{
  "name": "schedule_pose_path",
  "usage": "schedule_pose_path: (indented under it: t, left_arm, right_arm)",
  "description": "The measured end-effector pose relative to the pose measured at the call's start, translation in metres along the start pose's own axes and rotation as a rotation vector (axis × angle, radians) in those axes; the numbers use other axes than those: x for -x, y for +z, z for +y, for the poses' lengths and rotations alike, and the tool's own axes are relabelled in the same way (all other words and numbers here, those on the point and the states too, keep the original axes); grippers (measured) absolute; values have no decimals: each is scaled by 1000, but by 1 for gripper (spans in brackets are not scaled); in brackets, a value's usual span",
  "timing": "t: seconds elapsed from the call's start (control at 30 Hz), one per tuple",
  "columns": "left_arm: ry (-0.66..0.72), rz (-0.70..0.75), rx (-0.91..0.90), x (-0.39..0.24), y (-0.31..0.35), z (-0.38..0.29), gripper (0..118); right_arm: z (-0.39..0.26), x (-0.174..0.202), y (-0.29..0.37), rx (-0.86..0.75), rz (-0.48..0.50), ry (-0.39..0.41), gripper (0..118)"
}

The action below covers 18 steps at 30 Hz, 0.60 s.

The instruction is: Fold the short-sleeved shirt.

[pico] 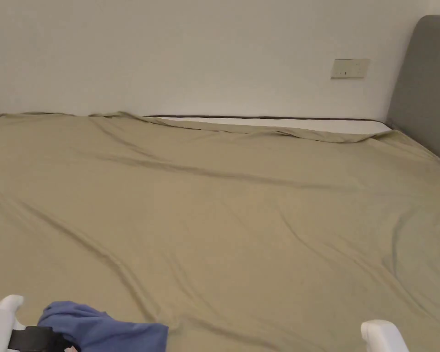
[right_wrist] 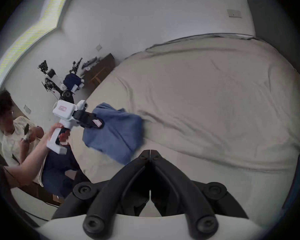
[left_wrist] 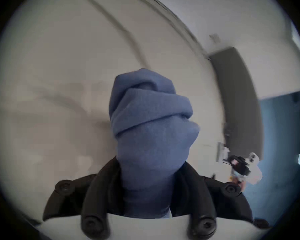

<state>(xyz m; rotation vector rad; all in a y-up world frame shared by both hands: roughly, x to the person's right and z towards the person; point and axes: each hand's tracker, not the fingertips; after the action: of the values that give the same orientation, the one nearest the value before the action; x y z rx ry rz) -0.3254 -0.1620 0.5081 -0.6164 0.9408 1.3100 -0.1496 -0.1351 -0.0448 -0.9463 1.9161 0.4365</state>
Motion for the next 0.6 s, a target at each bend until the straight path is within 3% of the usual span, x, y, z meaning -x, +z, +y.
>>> schedule_pose_path:
  t: [0.17,0.2,0.23,0.27,0.37,0.5,0.53,0.6]
  left_arm:
    - [145,334,5,83,54,24,39]
    - [220,352,2,98,57,25,54]
    - [268,389,1,91,59,13,92]
    - [293,465,-26,92,60,6,105]
    - [190,682,-45,114,78,12,105]
    - [159,643,-255,86,133,-2,103]
    - [164,638,-329,69,150,-4,94]
    - [92,556,-484,27,185,-12,63]
  right_arm:
    - [-5,20,-3,17,-6,23,2]
    - [-7,22,-6,27,-6,28,2]
    - [-9,24,-7,35,-4,34,2]
    - [-10,26,-7,43,-3,38,2]
    - [-12,27,-4,43,-9,59,2]
    - [-1,19,18,-5,-44,104,2]
    - [5,17,27,-28,-67,117,2]
    - [23,18,55,-119,-129,167,2]
